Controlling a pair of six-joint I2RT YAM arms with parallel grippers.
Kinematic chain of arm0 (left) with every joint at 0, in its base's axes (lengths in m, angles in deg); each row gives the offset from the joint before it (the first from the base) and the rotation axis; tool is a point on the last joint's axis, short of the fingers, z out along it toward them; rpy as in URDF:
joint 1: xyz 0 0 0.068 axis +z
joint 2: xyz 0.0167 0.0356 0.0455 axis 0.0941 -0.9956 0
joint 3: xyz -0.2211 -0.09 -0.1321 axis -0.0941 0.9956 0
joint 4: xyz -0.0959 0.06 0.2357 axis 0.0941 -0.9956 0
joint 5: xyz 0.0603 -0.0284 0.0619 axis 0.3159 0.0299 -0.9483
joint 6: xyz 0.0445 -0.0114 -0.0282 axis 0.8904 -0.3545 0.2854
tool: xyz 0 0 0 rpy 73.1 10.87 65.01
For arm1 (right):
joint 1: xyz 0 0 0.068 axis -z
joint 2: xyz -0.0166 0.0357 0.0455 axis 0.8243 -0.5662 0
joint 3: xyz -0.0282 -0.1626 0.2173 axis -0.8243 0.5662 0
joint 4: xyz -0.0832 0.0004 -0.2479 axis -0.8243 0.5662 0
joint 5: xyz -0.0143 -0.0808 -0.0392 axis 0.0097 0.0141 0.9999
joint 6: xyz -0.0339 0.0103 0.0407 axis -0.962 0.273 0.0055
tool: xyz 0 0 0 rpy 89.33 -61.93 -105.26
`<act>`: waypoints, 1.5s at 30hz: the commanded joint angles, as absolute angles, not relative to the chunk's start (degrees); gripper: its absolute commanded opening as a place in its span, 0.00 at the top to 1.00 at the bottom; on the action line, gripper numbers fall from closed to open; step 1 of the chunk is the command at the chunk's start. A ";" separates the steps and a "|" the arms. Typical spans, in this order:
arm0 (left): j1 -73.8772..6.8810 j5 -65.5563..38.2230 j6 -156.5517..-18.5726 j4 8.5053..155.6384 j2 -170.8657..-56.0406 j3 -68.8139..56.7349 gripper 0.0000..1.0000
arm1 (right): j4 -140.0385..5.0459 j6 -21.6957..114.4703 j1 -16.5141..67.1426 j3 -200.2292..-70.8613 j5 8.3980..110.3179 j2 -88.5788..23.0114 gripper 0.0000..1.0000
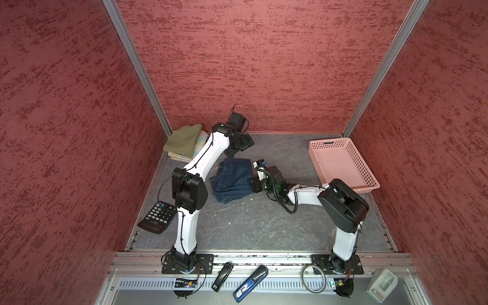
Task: Fold and stack skirts
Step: Pick up the skirt.
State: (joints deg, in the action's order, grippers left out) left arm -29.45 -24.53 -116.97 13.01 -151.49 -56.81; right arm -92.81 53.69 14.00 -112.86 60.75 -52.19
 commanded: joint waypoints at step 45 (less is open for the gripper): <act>-53.21 -45.79 -174.30 127.30 -111.94 47.48 0.07 | -103.91 114.07 11.07 -106.51 63.56 -48.30 1.00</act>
